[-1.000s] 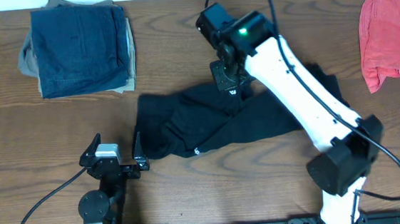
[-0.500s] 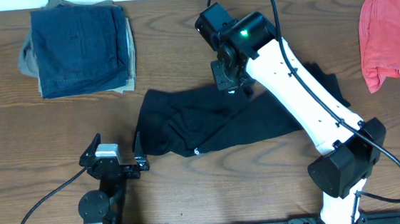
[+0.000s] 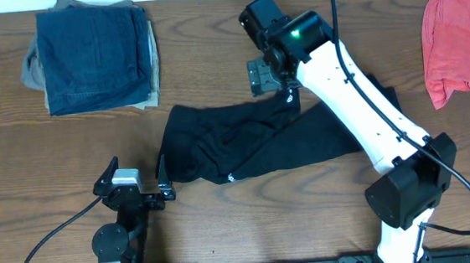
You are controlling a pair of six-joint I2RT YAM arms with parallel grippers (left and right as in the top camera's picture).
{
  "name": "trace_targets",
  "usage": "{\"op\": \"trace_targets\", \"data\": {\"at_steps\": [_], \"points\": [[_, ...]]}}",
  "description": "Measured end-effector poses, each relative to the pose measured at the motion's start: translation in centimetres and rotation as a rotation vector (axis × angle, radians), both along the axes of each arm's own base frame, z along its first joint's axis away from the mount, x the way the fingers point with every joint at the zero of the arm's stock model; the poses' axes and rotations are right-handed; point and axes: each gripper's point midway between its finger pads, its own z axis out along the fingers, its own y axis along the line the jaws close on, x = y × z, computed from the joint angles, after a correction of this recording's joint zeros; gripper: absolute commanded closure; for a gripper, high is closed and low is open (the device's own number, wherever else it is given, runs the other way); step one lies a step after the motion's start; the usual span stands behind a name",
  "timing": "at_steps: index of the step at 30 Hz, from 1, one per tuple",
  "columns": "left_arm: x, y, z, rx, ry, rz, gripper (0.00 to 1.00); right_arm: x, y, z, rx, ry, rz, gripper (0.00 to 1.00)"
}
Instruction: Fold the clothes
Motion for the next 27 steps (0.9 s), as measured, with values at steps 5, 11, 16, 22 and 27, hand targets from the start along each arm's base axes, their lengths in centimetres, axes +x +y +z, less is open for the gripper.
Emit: {"op": "trace_targets", "data": {"at_steps": [5,11,16,22,27], "points": [[0.0,0.0,0.0,0.0,0.0,0.0,0.02,-0.3,-1.3,-1.5,-0.037,0.03,-0.027,0.01],[0.0,0.0,0.0,0.0,0.0,0.0,0.02,0.3,-5.2,-4.1,-0.053,0.061,-0.184,0.01],[0.0,0.0,0.0,0.0,0.0,0.0,0.02,-0.3,-9.5,-6.8,-0.037,0.147,-0.324,0.01],[0.0,0.0,0.0,0.0,0.0,0.0,0.02,-2.1,-12.1,-9.7,-0.003,0.254,-0.42,0.01],[0.0,0.0,0.0,0.0,0.0,0.0,0.02,-3.5,-12.2,-12.1,0.004,0.302,-0.441,0.01]]}}
